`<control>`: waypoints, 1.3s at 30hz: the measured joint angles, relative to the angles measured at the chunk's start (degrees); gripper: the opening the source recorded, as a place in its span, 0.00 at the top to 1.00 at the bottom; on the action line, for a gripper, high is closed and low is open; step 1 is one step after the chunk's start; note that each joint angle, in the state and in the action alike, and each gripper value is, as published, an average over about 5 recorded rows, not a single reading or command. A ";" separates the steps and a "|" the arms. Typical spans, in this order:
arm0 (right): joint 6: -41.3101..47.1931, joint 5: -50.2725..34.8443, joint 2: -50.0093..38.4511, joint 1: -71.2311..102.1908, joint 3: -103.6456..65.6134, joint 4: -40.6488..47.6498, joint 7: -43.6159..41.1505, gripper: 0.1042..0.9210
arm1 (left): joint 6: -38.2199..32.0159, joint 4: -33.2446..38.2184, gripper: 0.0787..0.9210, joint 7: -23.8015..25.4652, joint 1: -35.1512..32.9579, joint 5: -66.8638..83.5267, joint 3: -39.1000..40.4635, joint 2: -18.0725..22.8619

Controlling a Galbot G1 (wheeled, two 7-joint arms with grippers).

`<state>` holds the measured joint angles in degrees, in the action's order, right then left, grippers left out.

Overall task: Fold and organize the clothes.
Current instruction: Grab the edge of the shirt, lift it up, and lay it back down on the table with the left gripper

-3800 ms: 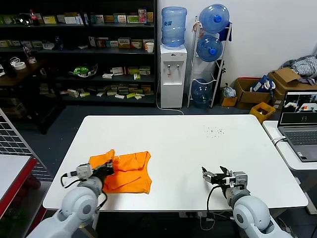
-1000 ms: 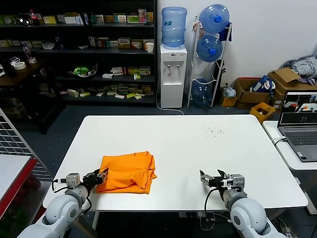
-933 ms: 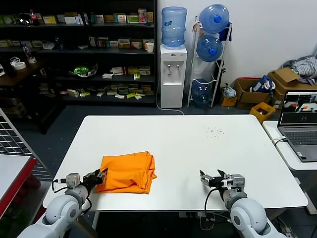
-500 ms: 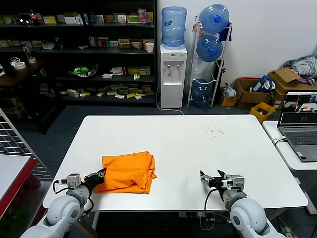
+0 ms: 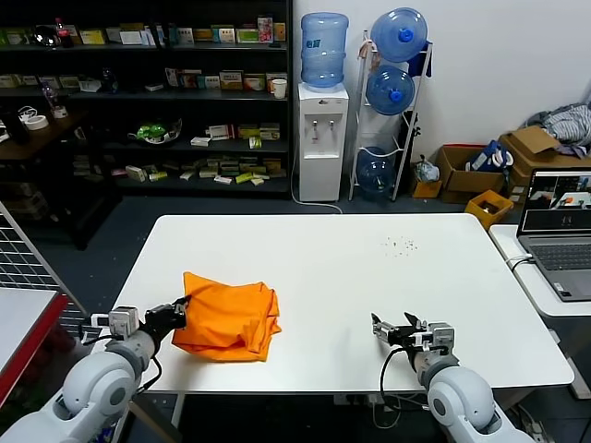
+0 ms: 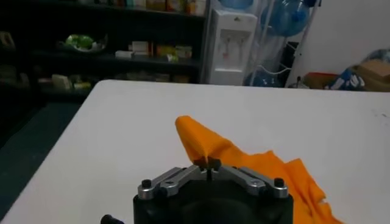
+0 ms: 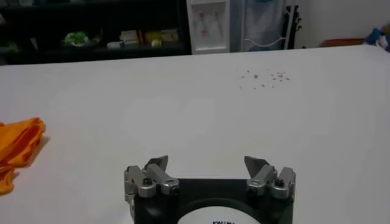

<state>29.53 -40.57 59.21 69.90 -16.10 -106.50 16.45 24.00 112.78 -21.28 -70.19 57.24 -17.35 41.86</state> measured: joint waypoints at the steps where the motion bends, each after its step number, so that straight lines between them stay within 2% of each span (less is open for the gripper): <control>1: -0.13 0.05 -0.06 -0.10 0.04 0.07 -0.13 0.12 | 0.38 0.78 0.98 -0.65 -0.15 0.71 -0.26 -1.10; 11: -1.80 0.24 -0.64 -0.41 -0.17 0.33 -1.30 0.12 | 2.79 3.12 0.98 -4.47 0.43 7.42 -2.37 -12.95; 18: -2.68 0.24 -1.04 -0.06 -0.96 0.32 -1.49 0.12 | 3.40 0.55 0.98 -4.03 0.98 9.52 -4.06 -20.05; 26: -2.82 0.47 -0.73 -0.06 -1.19 -0.10 -1.26 0.12 | 3.49 -4.32 0.98 -1.81 1.76 10.68 -5.56 -26.38; 34: -2.65 1.24 0.11 0.29 -1.52 -0.46 -0.69 0.12 | 3.65 -5.36 0.98 -1.84 2.14 12.87 -5.41 -28.51; 37: -2.42 1.82 0.69 0.79 -1.88 -0.65 -0.38 0.12 | 3.78 -3.28 0.98 -4.15 3.31 15.86 -3.99 -27.14; 39: -2.20 2.29 1.17 1.18 -2.20 -0.90 -0.12 0.12 | 3.69 -1.31 0.98 -6.85 5.20 18.75 -1.73 -24.86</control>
<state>27.33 -38.28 60.38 71.08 -18.29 -107.39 16.32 27.69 111.47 -28.13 -64.99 75.99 -19.08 17.01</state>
